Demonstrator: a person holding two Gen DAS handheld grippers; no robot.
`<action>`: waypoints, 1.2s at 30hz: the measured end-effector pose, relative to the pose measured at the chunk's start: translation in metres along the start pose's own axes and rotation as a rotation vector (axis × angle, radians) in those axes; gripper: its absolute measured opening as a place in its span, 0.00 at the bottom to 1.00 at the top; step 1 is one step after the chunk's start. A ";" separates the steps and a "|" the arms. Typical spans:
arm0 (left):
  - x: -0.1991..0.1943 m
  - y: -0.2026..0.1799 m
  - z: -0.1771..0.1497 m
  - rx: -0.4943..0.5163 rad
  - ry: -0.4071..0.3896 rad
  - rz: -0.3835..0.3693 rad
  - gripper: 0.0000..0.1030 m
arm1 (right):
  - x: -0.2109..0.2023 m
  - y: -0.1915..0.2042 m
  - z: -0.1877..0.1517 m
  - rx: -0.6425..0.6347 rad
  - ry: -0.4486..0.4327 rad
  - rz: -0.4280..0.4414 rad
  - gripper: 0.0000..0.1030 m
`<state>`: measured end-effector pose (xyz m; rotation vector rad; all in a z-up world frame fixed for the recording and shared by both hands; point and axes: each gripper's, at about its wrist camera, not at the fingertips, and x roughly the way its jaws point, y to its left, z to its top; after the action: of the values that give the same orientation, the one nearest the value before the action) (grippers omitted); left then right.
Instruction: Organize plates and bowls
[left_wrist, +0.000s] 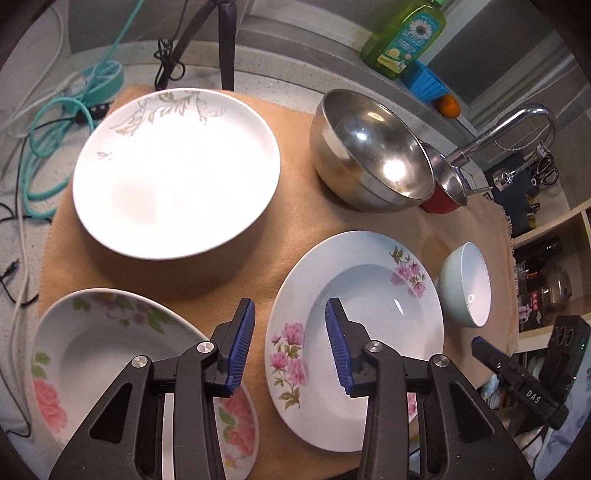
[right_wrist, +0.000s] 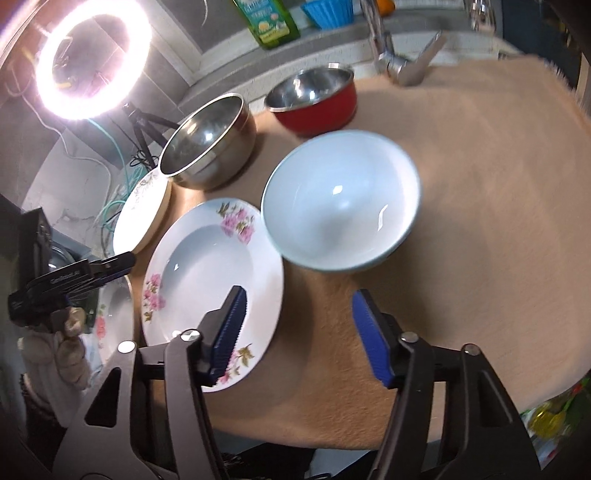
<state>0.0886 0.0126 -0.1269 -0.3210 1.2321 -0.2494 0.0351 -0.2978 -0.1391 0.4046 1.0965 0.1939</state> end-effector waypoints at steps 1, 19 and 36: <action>0.002 0.001 0.002 -0.002 0.007 -0.004 0.36 | 0.003 -0.001 0.000 0.013 0.012 0.014 0.56; 0.027 0.008 0.014 -0.034 0.079 -0.031 0.16 | 0.035 -0.010 -0.001 0.107 0.117 0.122 0.34; 0.034 0.004 0.014 -0.018 0.094 -0.014 0.16 | 0.049 -0.012 -0.003 0.136 0.155 0.172 0.13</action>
<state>0.1129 0.0058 -0.1541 -0.3364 1.3257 -0.2685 0.0542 -0.2909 -0.1853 0.6140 1.2318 0.3075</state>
